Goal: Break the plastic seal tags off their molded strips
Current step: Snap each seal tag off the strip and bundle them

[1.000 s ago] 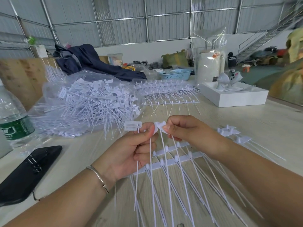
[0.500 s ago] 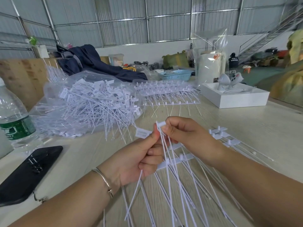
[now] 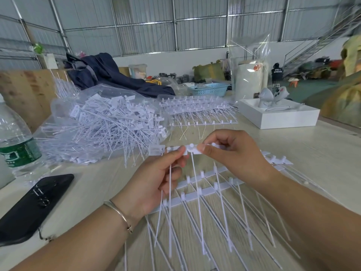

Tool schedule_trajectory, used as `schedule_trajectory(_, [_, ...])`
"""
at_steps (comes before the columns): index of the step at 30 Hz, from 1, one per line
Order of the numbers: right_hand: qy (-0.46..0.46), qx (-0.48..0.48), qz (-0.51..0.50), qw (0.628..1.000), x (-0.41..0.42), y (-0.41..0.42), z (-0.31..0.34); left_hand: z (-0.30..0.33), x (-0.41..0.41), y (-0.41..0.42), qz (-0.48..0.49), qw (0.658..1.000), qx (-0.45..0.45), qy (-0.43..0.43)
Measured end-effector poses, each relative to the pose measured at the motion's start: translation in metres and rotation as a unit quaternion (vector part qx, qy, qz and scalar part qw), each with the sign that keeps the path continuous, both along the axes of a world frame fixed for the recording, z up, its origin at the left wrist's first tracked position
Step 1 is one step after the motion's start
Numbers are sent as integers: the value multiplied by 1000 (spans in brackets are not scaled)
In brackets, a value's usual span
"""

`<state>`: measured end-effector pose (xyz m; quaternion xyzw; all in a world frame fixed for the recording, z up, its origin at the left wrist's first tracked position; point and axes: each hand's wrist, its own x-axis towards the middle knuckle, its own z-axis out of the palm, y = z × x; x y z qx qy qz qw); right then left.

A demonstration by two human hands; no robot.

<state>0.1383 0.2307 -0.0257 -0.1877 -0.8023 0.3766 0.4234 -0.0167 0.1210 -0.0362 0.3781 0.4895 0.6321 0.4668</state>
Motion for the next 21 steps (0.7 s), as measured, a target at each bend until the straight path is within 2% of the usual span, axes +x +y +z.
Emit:
schedule_trajectory(3, [-14,5,1,1000,0,2,0,0,1,-1,-1,999,-2,40])
schedule_trajectory(11, [-2,-64,51,997,2,3,2,1,-3,-1,2,999,3,40])
schedule_trajectory(21, [-31,-94,101,990,8,5,12,6,-9,-3,-69,996,-20,58])
